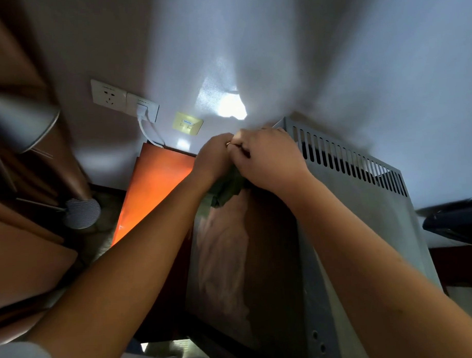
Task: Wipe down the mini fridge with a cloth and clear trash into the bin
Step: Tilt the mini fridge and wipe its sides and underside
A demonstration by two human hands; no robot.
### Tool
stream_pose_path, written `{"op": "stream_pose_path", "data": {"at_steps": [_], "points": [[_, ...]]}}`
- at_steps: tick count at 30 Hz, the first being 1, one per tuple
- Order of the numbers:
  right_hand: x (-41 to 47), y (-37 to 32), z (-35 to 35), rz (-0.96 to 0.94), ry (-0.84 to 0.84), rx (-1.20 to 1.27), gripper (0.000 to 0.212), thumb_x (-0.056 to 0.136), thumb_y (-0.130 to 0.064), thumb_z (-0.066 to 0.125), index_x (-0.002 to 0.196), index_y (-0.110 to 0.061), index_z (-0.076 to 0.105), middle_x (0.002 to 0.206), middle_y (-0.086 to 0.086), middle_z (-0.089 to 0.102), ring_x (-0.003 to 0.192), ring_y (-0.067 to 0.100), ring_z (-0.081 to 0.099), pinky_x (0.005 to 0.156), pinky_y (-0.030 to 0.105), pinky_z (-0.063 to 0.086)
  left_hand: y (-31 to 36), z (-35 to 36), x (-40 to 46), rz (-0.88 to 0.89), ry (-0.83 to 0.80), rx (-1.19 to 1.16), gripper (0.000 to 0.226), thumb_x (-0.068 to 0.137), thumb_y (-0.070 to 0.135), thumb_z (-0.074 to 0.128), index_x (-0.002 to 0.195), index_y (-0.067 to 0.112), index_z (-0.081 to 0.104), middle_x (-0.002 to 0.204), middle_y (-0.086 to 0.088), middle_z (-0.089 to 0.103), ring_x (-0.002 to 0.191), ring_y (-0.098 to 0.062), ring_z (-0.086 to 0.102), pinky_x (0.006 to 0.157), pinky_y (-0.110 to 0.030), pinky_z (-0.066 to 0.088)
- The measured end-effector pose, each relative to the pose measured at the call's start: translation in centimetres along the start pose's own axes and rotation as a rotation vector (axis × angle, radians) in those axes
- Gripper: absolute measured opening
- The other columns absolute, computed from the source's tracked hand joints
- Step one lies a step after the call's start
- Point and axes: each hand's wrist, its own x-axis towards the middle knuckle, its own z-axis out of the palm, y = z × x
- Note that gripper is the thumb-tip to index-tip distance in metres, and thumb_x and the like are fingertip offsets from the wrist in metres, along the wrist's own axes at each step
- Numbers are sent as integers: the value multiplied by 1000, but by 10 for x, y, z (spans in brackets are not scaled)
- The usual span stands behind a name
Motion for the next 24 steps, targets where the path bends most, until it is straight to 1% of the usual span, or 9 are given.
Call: {"op": "stream_pose_path", "data": {"at_steps": [3,5,9,11,13,15,19,22,24], "points": [[1,2,-2,60,21,167,26,101,-40,45,100,-26,66,67,-12,51,70,15,48,59,28,29,-33,5,-1,-156,-37,28,25,85,38,56,92,15,66,89,-5,69,86,-27,65,76,-44,53],[2,3,-4,73,68,299,26,102,-36,44,99,-23,67,68,-10,54,68,13,53,59,28,32,-53,10,-13,-208,-86,52,22,88,38,63,98,19,68,93,-5,69,88,-25,66,81,-45,55],[1,8,-9,103,172,477,23,102,-27,48,95,-21,69,68,-4,57,62,10,52,56,27,36,-52,14,-30,-117,-63,47,19,85,41,65,99,28,70,92,4,68,86,-18,64,76,-38,55],[2,9,-7,106,145,401,18,101,-25,49,98,-21,67,68,-4,57,65,12,54,59,30,39,-30,10,-30,-26,-17,-34,13,80,46,63,83,34,67,79,8,66,78,-11,63,67,-33,50],[3,7,-3,88,81,271,16,100,-25,50,102,-22,65,72,-4,61,73,18,59,62,32,42,-6,6,-25,32,32,-118,14,72,49,53,71,38,62,69,13,65,63,1,58,58,-31,45],[3,6,-1,81,76,246,14,98,-25,52,100,-23,66,74,-5,63,76,19,60,64,32,44,3,6,-17,32,55,-128,17,67,48,45,65,36,57,64,15,62,56,1,53,55,-29,39],[3,6,-2,105,110,283,12,95,-25,53,91,-26,64,68,-6,61,68,14,58,60,29,43,-33,11,-13,-114,13,62,21,85,43,58,75,25,56,78,2,61,78,-21,60,64,-33,44],[3,5,-3,109,102,261,14,95,-25,52,91,-26,65,68,-6,62,69,16,59,62,29,44,-61,18,-39,-134,-35,113,13,88,40,61,92,28,65,86,7,64,84,-19,62,69,-35,52],[3,6,-3,113,96,262,14,95,-25,52,91,-26,66,69,-6,63,71,17,60,63,29,44,-64,22,-57,-82,-17,115,8,86,44,62,88,37,59,79,16,58,82,-14,59,61,-28,43]]}}
